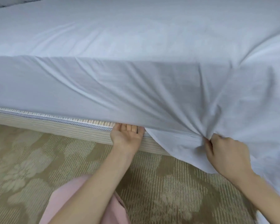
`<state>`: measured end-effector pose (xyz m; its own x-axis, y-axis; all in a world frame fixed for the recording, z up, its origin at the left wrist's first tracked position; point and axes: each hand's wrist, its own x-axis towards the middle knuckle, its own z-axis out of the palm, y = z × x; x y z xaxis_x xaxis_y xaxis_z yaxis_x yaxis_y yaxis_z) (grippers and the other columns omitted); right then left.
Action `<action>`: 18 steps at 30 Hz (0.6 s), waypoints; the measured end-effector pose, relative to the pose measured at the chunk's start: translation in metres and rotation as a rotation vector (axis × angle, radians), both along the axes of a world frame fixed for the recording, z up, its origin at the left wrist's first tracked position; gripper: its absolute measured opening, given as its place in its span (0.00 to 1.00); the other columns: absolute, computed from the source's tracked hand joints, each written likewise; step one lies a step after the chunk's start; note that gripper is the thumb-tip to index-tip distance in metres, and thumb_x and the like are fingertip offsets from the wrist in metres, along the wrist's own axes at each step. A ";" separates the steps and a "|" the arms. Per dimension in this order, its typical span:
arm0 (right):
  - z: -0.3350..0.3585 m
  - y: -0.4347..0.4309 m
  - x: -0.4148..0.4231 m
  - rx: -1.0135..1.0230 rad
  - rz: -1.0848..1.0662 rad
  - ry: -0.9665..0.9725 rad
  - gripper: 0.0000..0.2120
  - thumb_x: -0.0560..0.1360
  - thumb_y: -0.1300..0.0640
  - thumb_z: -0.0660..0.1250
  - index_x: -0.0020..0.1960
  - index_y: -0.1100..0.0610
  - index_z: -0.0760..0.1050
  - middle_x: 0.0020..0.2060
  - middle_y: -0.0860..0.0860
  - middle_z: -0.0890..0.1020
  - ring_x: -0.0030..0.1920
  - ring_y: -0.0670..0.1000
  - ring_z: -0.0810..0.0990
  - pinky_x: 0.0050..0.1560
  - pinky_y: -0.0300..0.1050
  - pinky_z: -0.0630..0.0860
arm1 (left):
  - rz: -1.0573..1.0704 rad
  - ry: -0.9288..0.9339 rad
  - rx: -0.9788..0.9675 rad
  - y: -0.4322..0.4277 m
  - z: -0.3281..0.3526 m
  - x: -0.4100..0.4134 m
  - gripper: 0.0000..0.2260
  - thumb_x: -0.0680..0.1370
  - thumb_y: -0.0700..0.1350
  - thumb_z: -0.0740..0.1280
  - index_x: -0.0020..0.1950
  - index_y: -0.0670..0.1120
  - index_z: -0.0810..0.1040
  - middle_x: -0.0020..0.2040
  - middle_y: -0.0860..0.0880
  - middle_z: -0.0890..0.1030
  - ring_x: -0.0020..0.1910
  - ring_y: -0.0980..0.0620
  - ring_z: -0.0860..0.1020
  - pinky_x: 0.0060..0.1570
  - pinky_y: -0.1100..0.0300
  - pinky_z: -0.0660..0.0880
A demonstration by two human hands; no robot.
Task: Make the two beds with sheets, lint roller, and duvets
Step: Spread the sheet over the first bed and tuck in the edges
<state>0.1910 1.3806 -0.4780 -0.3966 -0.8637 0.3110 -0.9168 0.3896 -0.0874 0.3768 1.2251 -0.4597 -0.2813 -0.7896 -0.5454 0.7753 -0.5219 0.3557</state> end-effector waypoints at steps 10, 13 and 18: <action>0.002 0.000 0.012 0.103 -0.226 -0.411 0.25 0.79 0.47 0.60 0.28 0.61 0.69 0.21 0.52 0.75 0.24 0.52 0.75 0.27 0.43 0.65 | -0.129 0.029 0.018 -0.007 -0.001 0.011 0.15 0.82 0.45 0.52 0.56 0.42 0.77 0.55 0.43 0.81 0.59 0.44 0.78 0.66 0.43 0.68; 0.015 0.006 0.005 -0.017 -0.316 -1.296 0.16 0.78 0.55 0.63 0.36 0.63 0.77 0.26 0.52 0.81 0.23 0.45 0.76 0.28 0.36 0.72 | -0.156 -0.014 0.031 -0.004 0.006 0.019 0.16 0.82 0.45 0.53 0.62 0.40 0.74 0.61 0.42 0.78 0.61 0.44 0.76 0.68 0.45 0.66; 0.030 0.022 -0.027 -0.518 -0.398 -2.062 0.24 0.55 0.67 0.73 0.50 0.69 0.75 0.50 0.66 0.82 0.51 0.60 0.83 0.47 0.50 0.81 | -0.322 0.074 0.086 0.017 0.005 0.009 0.20 0.81 0.51 0.55 0.62 0.36 0.73 0.62 0.39 0.77 0.66 0.43 0.71 0.72 0.46 0.60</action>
<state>0.1644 1.4028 -0.4477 -0.4781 -0.6747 -0.5623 0.6906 0.1068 -0.7153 0.3863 1.2423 -0.4551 -0.5503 -0.6057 -0.5747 0.5876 -0.7700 0.2488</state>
